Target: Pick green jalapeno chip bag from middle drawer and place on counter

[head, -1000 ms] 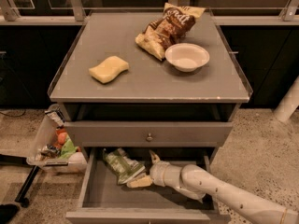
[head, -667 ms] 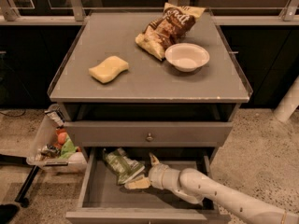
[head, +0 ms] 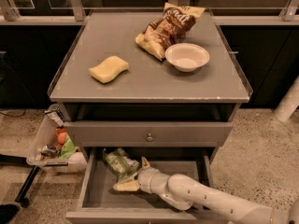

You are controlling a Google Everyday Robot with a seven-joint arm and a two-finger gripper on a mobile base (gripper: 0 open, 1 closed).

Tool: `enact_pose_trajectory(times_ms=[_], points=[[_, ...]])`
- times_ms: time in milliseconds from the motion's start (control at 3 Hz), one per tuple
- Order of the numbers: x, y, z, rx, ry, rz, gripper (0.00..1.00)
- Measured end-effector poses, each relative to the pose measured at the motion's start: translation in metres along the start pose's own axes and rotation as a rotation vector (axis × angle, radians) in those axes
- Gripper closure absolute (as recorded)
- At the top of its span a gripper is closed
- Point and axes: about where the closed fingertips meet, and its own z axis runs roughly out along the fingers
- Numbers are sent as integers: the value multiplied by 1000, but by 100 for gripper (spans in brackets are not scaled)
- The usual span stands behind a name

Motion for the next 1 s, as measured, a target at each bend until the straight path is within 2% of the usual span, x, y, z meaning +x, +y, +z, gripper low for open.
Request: enact_pose_trajectory(times_ms=[1000], points=[[-14, 10, 44, 18, -45, -114, 0]])
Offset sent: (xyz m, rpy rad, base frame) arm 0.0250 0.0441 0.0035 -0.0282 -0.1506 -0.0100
